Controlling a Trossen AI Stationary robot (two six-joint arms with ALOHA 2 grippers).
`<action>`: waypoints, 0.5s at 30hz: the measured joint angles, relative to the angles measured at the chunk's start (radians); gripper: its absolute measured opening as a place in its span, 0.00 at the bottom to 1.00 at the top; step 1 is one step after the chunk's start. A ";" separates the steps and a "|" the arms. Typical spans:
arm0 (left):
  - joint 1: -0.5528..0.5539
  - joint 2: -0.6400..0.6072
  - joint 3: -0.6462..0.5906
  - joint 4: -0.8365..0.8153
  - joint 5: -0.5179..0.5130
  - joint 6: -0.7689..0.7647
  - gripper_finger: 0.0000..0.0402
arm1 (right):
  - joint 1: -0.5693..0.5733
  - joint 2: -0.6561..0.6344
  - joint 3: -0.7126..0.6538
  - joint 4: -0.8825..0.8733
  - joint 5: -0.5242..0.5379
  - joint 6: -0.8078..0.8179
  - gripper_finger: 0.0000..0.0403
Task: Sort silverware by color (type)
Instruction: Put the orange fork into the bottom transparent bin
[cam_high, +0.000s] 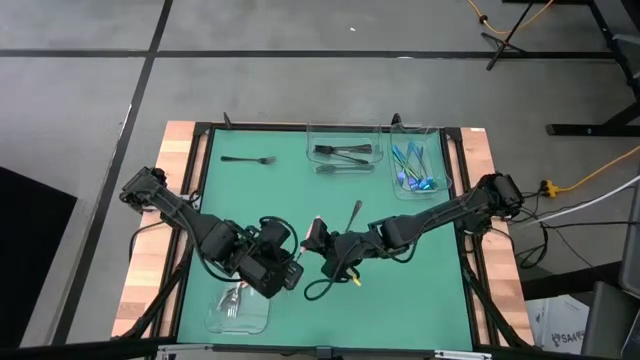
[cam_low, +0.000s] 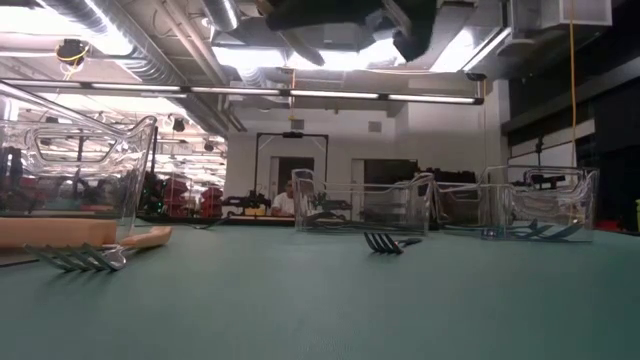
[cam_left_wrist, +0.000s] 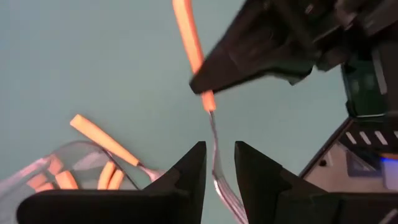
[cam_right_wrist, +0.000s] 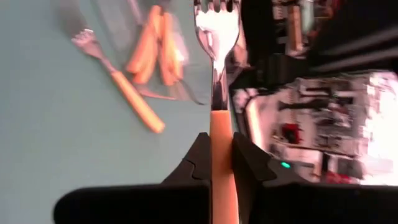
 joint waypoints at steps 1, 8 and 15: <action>0.005 0.000 0.000 0.003 0.014 0.000 0.19 | 0.001 0.000 0.000 0.015 0.014 -0.002 0.04; 0.017 0.000 0.000 0.020 0.021 0.000 0.19 | -0.003 0.000 0.000 0.116 0.024 -0.004 0.04; 0.017 0.000 0.001 0.019 0.012 0.000 0.19 | -0.002 0.000 0.000 0.166 0.023 -0.084 0.04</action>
